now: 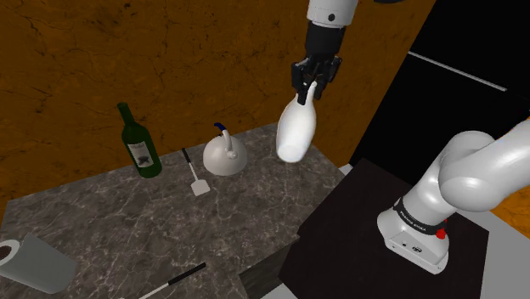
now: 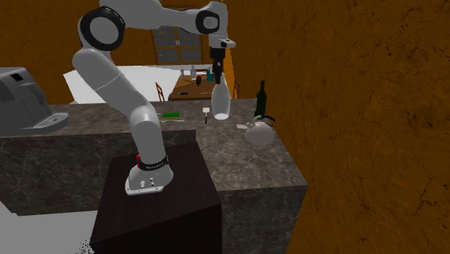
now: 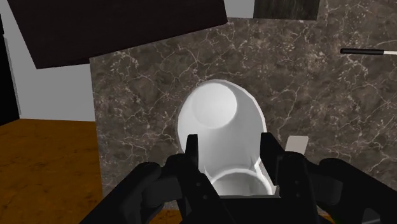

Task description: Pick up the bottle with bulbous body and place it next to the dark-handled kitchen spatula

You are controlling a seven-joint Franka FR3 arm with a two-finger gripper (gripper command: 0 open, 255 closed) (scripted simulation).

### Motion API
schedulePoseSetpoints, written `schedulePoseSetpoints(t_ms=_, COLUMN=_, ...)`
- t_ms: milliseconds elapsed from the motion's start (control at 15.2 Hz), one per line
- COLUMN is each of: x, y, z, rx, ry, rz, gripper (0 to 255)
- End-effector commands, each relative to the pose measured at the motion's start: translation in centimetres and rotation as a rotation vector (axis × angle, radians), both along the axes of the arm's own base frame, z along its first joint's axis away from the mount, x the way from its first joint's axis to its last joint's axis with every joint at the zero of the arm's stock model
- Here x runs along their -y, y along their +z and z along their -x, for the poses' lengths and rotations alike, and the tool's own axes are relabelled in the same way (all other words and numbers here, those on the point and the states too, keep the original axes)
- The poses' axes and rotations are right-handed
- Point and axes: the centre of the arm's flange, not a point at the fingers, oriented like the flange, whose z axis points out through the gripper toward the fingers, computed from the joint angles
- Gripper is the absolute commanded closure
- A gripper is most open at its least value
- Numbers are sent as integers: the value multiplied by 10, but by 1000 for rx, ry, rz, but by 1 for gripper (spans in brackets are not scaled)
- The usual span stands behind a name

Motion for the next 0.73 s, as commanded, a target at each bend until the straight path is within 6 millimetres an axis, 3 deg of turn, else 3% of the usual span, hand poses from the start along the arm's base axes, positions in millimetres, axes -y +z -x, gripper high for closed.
schedulePoseSetpoints(t_ms=0, x=-24, y=-13, z=-11, rx=1, ry=-1, rz=-1, gripper=255)
schedulePoseSetpoints(t_ms=660, x=-135, y=-66, z=-60, rx=1, ry=-1, rz=-1, gripper=255)
